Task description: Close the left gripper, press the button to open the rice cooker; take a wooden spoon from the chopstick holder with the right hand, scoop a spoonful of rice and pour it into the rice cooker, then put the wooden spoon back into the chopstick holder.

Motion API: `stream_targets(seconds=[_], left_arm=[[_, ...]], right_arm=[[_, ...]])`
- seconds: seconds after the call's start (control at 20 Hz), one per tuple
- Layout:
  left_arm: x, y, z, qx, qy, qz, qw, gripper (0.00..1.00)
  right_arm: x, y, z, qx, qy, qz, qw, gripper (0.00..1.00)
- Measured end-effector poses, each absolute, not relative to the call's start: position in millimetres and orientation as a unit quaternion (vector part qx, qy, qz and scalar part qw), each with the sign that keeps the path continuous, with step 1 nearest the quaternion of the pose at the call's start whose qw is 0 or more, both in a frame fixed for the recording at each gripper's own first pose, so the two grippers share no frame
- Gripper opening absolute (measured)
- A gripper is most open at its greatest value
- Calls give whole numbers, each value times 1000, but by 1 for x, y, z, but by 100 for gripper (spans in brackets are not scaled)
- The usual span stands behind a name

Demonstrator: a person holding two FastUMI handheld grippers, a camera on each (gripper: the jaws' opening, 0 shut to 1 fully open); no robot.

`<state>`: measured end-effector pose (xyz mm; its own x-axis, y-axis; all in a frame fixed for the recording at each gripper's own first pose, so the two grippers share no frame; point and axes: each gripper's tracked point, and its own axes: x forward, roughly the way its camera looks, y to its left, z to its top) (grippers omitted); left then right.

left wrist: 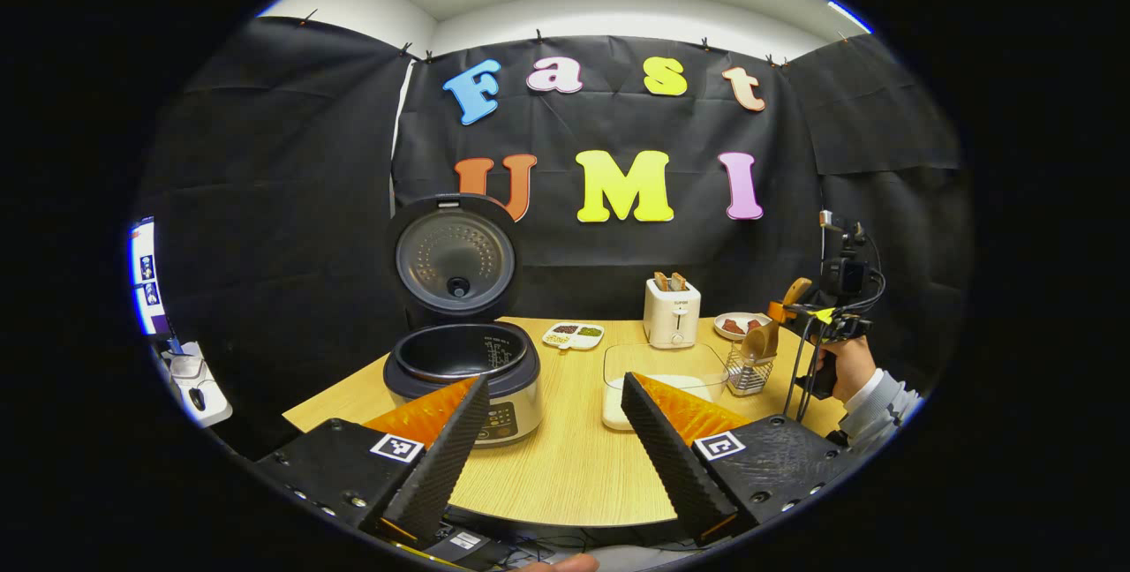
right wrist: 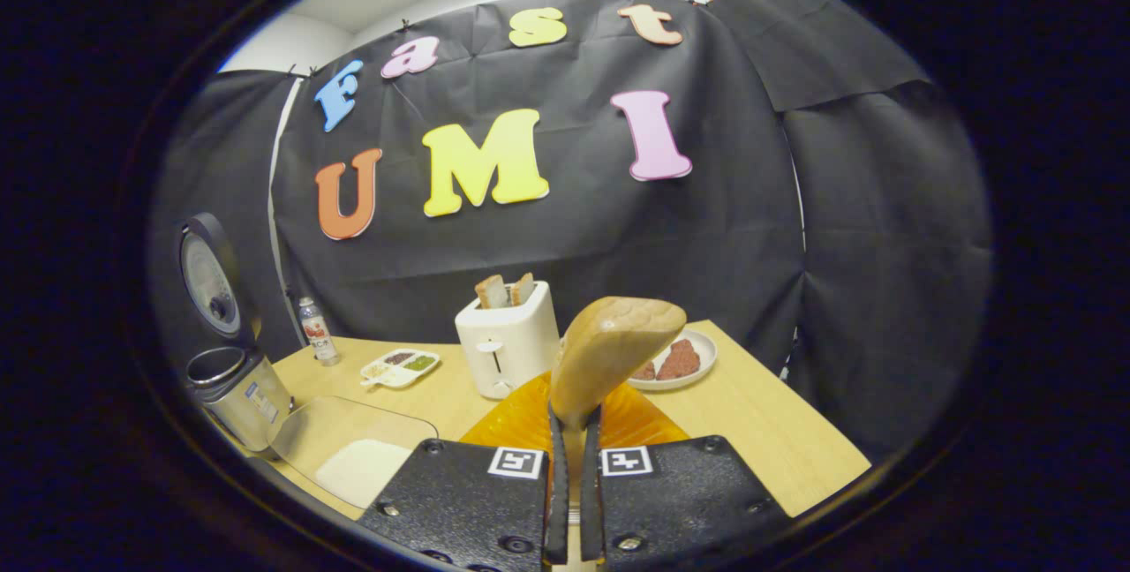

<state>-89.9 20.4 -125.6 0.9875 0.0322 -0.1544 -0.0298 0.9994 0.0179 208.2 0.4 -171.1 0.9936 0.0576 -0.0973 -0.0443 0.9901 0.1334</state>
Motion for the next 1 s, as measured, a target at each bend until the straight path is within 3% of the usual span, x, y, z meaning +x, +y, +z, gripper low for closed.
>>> stream_targets(seconds=[0.5,1.0], left_arm=[[-102,30,-113,-7,48,9,999,96],[-111,47,-113,-21,27,5,999,96]], right_arm=[[172,81,-114,50,20,99,994,11],[185,163,-166,27,77,138,987,10]])
